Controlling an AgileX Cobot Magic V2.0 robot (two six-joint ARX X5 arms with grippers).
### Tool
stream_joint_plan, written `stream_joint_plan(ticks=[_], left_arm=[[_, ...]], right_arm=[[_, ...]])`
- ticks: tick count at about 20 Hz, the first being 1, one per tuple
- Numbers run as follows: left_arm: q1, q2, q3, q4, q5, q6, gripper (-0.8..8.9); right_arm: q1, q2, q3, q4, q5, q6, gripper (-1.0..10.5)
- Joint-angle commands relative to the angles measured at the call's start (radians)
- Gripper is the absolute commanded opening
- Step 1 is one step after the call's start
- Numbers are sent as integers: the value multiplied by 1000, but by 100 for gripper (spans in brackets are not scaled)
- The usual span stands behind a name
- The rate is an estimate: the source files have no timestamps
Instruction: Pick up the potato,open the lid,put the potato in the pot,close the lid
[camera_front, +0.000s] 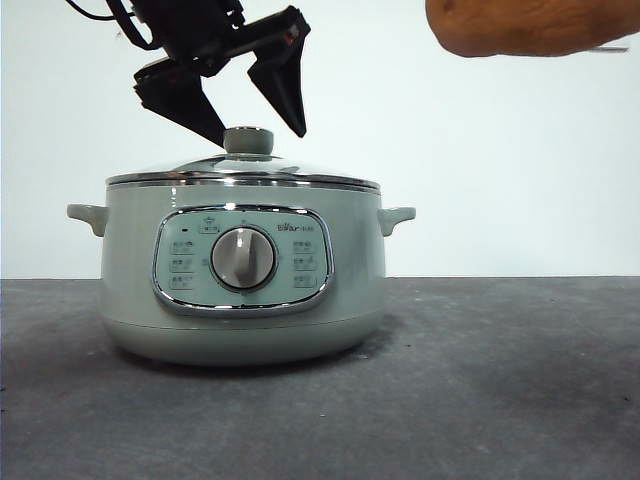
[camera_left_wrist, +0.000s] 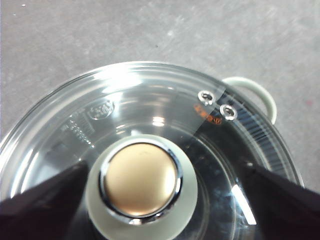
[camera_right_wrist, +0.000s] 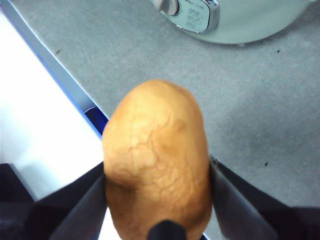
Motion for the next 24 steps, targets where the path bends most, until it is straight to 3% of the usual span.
stream_joint_plan(ticks=[1, 5, 6, 10, 16, 21, 24], left_arm=[[-1, 24, 1, -2, -5, 8, 325], [-1, 35, 1, 9, -12, 8, 9], [-1, 35, 1, 17, -12, 8, -13], [-1, 30, 1, 27, -12, 8, -9], [17, -91, 2, 6, -12, 9, -9], [104, -222, 2, -40, -12, 14, -9], [200, -280, 2, -87, -13, 47, -9]], right_arm=[[0, -1, 2, -15, 3, 19, -16], [0, -1, 2, -15, 6, 19, -15], [0, -1, 2, -14, 10, 19, -16], [0, -1, 2, -3, 60, 22, -16], [-1, 16, 4, 118, 159, 86, -16], [-48, 146, 92, 158, 149, 116, -16], [-99, 282, 227, 167, 99, 115, -16]])
